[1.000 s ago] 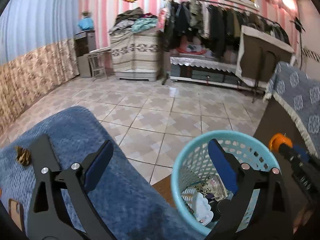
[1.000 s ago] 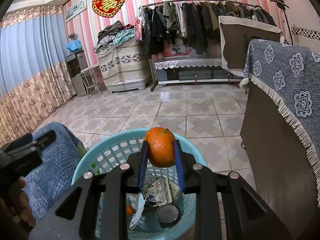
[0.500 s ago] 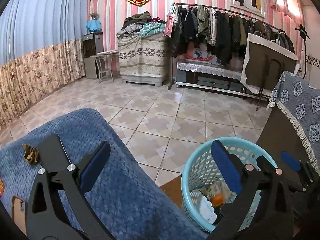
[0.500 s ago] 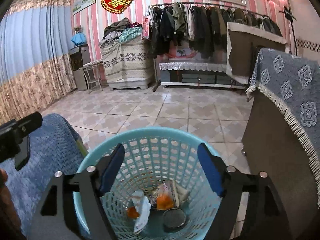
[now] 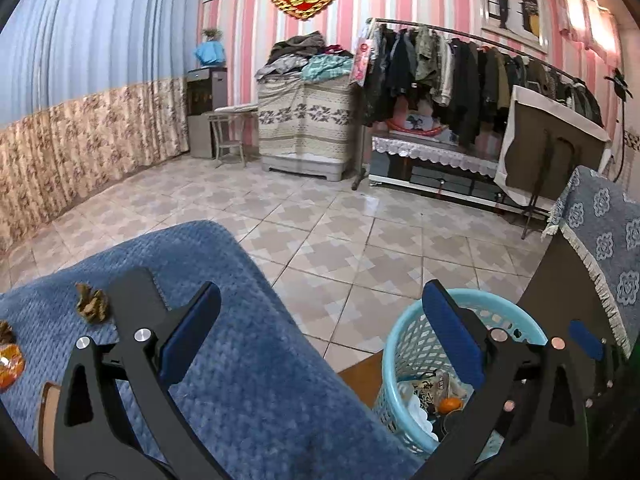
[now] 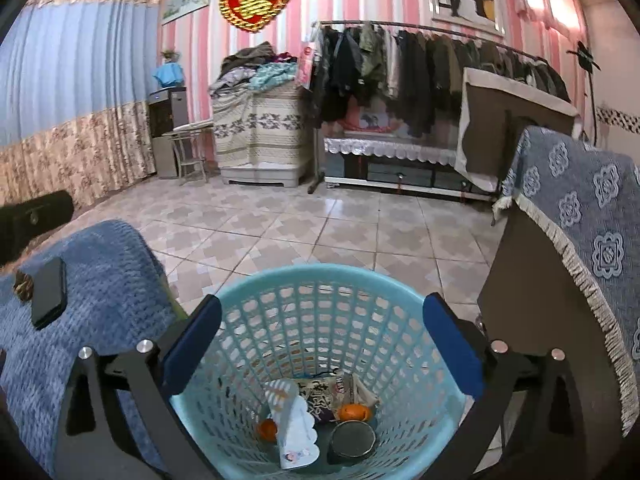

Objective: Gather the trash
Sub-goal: 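Return to the rug and grasp the cream round lid with the left tool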

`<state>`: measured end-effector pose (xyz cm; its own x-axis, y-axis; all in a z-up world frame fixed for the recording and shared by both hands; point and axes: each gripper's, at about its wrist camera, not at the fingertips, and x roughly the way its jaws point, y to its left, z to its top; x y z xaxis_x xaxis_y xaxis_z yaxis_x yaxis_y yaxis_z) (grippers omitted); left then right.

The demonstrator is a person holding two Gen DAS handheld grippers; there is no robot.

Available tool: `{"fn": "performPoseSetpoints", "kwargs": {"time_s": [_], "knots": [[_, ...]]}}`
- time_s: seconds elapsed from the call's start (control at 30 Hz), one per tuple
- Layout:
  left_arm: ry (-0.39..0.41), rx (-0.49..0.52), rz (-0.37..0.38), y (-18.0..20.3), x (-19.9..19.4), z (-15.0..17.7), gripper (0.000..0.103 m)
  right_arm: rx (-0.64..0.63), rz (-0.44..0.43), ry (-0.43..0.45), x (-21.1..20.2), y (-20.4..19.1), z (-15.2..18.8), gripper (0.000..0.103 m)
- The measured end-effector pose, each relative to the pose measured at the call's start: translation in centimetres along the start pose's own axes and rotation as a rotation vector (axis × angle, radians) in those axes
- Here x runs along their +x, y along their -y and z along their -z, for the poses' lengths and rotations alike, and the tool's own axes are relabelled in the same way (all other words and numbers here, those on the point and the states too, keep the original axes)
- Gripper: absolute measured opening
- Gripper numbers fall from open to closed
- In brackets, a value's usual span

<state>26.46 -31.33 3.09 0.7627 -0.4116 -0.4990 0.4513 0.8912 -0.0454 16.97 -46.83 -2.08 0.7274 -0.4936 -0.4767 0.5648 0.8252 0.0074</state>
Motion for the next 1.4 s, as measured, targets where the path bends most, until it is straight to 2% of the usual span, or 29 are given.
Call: {"fn": "performPoseSetpoints", "kwargs": {"time_s": [0.2,0.27,0.37,0.57,0.7,0.83,0.93,1.03,1.13,1.23,1.4], "knots": [[0.015,-0.017,-0.011,-1.5,-3.3,-0.2,0.097,-0.009,-0.059,0.012,-1.7,-1.7,0.0,0.098],[0.033,0.014,-0.042,-1.9,-4.9,0.0,0.097,-0.015,-0.076,0.018,-2.4,-2.5,0.0,0.098],[0.049,0.068,-0.128,-3.5,-7.5,0.5,0.097,-0.027,-0.113,0.032,-3.5,-3.7,0.2,0.098],[0.051,0.022,-0.205,-8.4,-12.1,2.1,0.098,-0.047,-0.214,0.05,-5.4,-6.6,0.9,0.098],[0.061,0.013,-0.296,-12.3,-15.4,4.1,0.098,-0.051,-0.305,0.047,-6.9,-9.5,1.8,0.098],[0.054,0.004,-0.356,-15.6,-17.9,6.0,0.098,-0.033,-0.379,0.043,-8.2,-11.7,2.5,0.098],[0.044,-0.039,-0.393,-18.7,-19.6,8.2,0.097,-0.037,-0.365,0.046,-8.9,-13.0,3.0,0.098],[0.014,-0.1,-0.376,-21.5,-20.4,10.3,0.097,-0.057,-0.323,0.075,-10.0,-14.3,3.6,0.098],[-0.033,-0.119,-0.403,-23.4,-20.8,12.8,0.097,-0.08,-0.298,0.093,-10.8,-14.9,4.1,0.099],[-0.065,-0.129,-0.426,-24.7,-20.8,15.1,0.097,-0.104,-0.296,0.06,-10.6,-15.2,4.6,0.099],[-0.122,-0.167,-0.399,-25.4,-20.1,19.1,0.097,-0.089,-0.283,0.01,-9.6,-14.6,4.9,0.099]]}}
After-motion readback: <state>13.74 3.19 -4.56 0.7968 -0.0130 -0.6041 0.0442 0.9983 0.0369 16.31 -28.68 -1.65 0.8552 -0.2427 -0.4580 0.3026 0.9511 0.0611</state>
